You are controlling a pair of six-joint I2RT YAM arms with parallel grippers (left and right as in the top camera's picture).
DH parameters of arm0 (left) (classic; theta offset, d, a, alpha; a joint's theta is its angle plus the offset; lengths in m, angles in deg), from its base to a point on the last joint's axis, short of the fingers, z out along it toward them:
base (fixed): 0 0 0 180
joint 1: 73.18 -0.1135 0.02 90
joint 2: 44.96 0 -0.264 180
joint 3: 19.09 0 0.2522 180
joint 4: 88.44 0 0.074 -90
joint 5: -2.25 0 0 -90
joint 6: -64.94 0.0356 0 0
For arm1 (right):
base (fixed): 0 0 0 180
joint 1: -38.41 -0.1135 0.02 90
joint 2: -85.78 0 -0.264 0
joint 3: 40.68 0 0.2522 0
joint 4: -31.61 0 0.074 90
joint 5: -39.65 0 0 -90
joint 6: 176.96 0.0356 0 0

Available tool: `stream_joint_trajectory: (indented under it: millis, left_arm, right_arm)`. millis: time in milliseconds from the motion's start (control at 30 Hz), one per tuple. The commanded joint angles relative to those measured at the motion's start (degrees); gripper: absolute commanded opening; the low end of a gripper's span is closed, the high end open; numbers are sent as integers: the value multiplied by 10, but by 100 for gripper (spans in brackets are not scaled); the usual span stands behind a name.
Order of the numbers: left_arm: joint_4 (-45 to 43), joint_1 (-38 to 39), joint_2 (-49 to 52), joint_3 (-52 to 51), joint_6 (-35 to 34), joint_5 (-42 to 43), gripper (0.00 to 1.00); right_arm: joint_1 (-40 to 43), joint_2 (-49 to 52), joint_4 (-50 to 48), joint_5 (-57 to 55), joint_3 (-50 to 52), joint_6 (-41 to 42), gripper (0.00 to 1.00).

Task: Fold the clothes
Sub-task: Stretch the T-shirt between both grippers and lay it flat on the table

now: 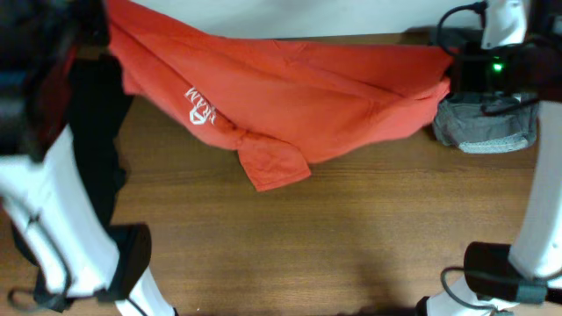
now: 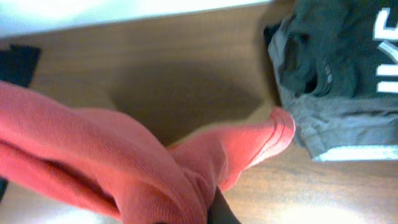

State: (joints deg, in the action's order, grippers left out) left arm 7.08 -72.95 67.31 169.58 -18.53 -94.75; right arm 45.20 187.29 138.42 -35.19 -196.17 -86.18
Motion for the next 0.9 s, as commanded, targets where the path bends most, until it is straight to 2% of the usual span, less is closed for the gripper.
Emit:
stream_joint_trajectory:
  millis: [0, 333, 567, 733, 867]
  left_arm:
    - [5, -3, -64, 3, -5, 24, 1]
    - [29, -3, -223, 3, -5, 44, 1]
    - [30, -3, -297, 2, -5, 45, 1]
    - [29, -3, -293, -6, -5, 44, 1]
    - [17, -3, -264, -60, -5, 44, 1]
  right_arm:
    - [4, -45, 24, 10, -63, -3, 4]
    - [4, -203, 43, 29, -89, 13, 4]
    - [4, -305, 43, 25, -89, 16, 4]
    - [4, -308, 42, 15, -82, 18, 4]
    - [4, -266, 42, 7, -52, 18, 4]
